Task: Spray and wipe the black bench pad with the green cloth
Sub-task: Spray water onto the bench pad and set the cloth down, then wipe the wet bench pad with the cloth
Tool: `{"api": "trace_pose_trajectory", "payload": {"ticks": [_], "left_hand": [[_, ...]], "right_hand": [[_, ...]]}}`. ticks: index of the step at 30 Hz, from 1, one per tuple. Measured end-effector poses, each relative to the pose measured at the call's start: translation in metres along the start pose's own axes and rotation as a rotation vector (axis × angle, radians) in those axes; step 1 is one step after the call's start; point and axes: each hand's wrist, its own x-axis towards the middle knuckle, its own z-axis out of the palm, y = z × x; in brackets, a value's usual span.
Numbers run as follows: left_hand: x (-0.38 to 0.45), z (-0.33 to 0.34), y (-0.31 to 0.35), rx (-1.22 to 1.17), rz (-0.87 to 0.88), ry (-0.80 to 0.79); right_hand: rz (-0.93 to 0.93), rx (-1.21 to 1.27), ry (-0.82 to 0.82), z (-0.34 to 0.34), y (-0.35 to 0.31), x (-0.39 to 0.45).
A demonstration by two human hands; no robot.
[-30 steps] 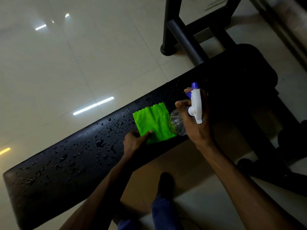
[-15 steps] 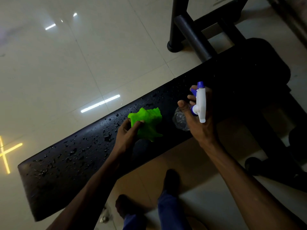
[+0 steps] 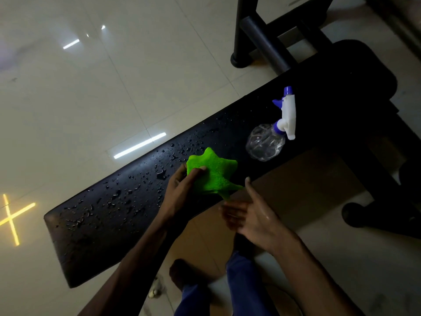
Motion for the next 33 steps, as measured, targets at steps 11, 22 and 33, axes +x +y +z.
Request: {"api": "trace_pose_trajectory", "payload": {"ticks": [11,22,33], "left_hand": [[-0.010,-0.056,-0.010,0.157,0.072,-0.017],[0.017,-0.104,-0.029,0.758,0.232,0.169],[0.039,-0.137,-0.051,1.152,0.426,0.352]], "right_hand": [[-0.631,-0.096,0.027,0.066,-0.021,-0.014],[-1.345,-1.700,0.255,0.112,-0.052,0.027],[-1.241,-1.926,0.284,0.101,-0.072,0.119]]}}
